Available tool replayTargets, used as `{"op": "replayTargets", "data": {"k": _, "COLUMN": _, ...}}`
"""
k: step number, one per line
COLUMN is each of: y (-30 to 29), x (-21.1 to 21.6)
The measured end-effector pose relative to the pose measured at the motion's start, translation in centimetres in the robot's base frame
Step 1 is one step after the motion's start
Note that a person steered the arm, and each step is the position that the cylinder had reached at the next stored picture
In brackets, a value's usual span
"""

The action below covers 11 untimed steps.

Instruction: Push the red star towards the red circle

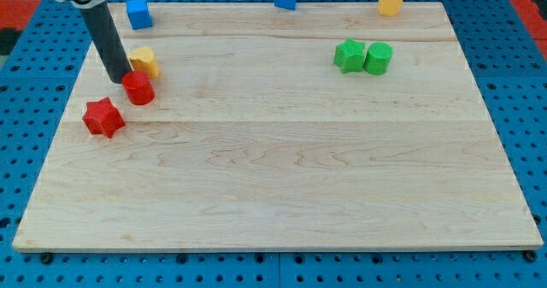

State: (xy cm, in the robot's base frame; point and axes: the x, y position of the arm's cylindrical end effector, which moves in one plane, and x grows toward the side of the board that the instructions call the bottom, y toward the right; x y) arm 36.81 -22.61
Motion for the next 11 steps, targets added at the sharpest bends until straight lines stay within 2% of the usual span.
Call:
{"op": "replayTargets", "data": {"k": 1, "y": -1.5, "x": -0.2}}
{"op": "replayTargets", "data": {"k": 2, "y": 4.3, "x": 2.5}}
{"op": "replayTargets", "data": {"k": 3, "y": 8.0, "x": 3.0}}
{"op": "replayTargets", "data": {"k": 4, "y": 2.1, "x": 1.5}}
{"op": "replayTargets", "data": {"k": 5, "y": -4.3, "x": 4.1}}
{"op": "replayTargets", "data": {"k": 6, "y": -7.8, "x": 6.5}}
{"op": "replayTargets", "data": {"k": 7, "y": -3.4, "x": 7.6}}
{"op": "replayTargets", "data": {"k": 9, "y": 2.5, "x": 3.5}}
{"op": "replayTargets", "data": {"k": 10, "y": 1.0, "x": 3.3}}
{"op": "replayTargets", "data": {"k": 11, "y": -3.9, "x": 4.7}}
